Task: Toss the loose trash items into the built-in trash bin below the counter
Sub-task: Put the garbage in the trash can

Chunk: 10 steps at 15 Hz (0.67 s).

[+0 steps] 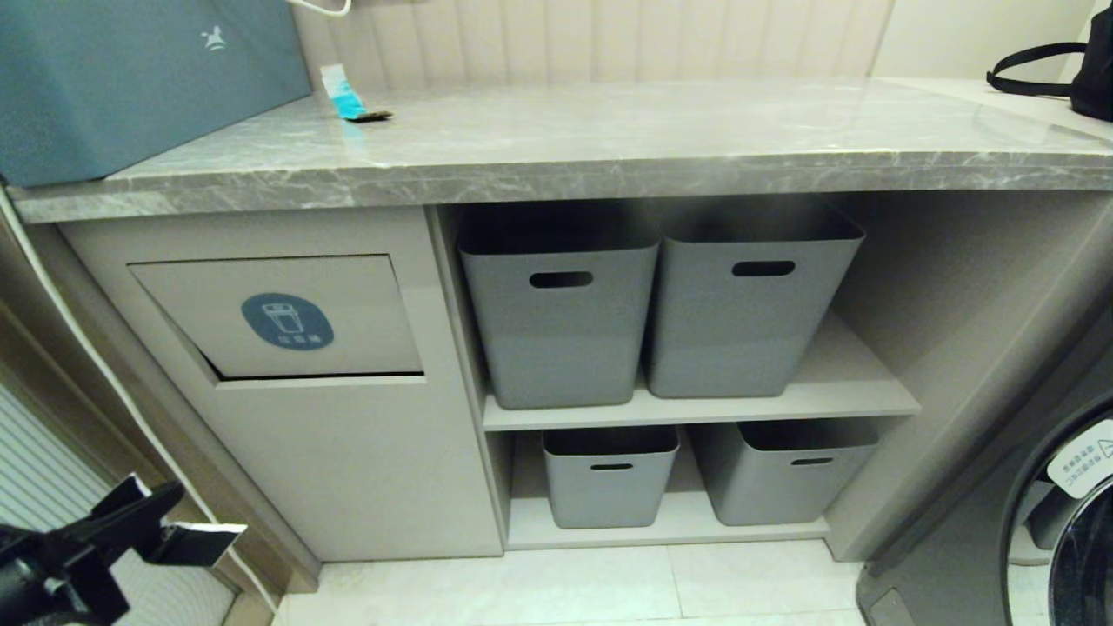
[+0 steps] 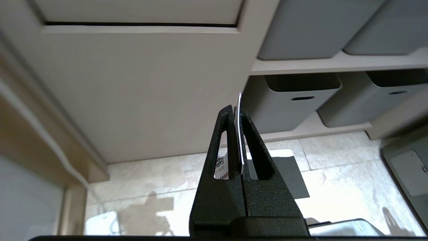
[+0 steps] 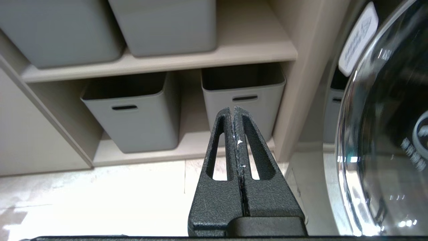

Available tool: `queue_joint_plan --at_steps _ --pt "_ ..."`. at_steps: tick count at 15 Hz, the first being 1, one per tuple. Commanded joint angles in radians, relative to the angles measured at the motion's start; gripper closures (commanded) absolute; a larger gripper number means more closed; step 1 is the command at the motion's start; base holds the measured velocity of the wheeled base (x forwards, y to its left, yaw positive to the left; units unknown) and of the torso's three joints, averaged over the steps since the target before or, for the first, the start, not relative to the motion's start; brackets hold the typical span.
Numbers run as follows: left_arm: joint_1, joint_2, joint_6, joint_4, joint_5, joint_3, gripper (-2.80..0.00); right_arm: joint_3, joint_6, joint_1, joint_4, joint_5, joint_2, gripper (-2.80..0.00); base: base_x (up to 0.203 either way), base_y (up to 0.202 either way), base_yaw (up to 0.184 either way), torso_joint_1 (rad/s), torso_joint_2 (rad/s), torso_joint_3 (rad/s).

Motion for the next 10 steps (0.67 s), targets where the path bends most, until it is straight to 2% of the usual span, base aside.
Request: queue_joint_plan --at_steps 1,10 --pt "-0.023 0.056 -0.001 -0.012 -0.002 -0.032 0.0 0.002 0.001 0.0 -0.001 0.0 0.002 0.0 0.0 0.0 0.0 -0.064 0.24 0.175" --pt "-0.041 0.342 0.0 -0.258 0.0 -0.068 0.0 0.002 0.001 0.0 -0.001 0.0 0.002 0.0 0.0 0.0 0.0 -0.006 0.03 0.024"
